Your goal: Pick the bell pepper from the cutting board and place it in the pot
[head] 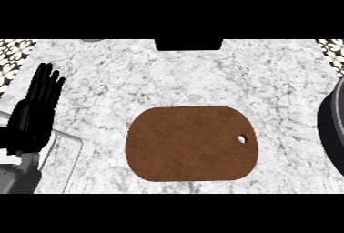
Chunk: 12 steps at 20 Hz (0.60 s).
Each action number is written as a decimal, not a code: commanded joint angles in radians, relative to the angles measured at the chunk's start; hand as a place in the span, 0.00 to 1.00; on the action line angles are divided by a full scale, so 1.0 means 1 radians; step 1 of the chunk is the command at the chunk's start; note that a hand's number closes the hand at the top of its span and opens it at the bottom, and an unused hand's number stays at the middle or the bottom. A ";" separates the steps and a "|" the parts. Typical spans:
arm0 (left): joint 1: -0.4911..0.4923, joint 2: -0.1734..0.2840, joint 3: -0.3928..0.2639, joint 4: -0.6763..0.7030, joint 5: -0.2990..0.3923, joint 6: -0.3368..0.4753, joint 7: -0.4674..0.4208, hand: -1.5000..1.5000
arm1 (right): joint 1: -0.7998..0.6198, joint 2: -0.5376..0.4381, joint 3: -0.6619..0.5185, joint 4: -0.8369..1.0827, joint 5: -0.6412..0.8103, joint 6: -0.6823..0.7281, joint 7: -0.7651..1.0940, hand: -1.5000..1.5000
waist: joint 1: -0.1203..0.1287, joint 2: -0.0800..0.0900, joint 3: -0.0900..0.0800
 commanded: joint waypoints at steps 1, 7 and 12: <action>-0.098 -0.048 -0.008 0.065 -0.027 0.016 0.017 0.50 | -0.001 -0.073 -0.050 0.113 -0.048 0.031 -0.059 0.00 | -0.003 0.020 -0.014; -0.043 -0.049 -0.030 0.007 -0.052 0.058 -0.001 0.50 | 0.098 -0.178 -0.103 0.214 -0.085 0.127 -0.138 0.00 | -0.002 0.020 -0.010; -0.078 -0.044 -0.021 0.051 -0.037 0.044 -0.004 0.50 | 0.134 -0.221 -0.110 0.262 -0.089 0.150 -0.146 0.00 | -0.011 0.024 -0.009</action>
